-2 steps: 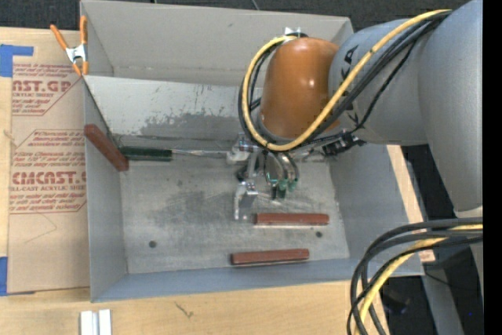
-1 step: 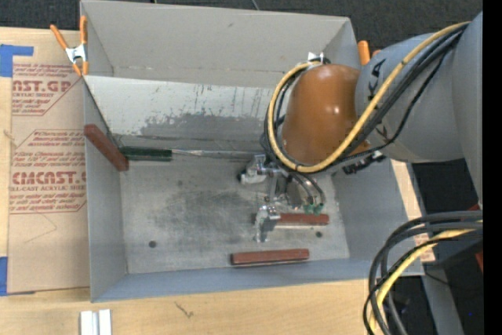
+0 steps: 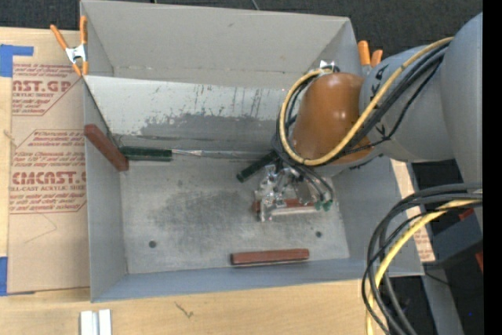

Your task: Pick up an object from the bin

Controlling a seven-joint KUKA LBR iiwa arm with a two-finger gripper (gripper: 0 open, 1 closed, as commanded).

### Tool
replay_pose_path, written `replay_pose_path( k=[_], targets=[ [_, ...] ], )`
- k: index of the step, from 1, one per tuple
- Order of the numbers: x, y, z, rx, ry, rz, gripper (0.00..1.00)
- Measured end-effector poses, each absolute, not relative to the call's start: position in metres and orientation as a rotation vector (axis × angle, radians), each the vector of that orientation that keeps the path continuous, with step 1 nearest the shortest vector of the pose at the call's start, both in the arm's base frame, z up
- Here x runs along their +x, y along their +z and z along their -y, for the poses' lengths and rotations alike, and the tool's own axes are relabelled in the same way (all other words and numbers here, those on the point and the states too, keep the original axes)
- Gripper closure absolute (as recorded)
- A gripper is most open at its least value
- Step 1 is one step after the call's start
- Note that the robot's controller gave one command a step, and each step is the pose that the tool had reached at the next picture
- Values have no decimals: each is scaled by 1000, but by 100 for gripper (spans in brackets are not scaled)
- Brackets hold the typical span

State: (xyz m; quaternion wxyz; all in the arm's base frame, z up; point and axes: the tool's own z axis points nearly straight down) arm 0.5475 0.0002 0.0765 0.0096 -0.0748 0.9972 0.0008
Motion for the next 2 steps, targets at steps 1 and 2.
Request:
replay_pose_path(
  k=[1,2],
  targets=[
    [548,76,0,-234,3,-3114,100],
    [551,239,15,-209,-1,-3127,100]
  ],
)
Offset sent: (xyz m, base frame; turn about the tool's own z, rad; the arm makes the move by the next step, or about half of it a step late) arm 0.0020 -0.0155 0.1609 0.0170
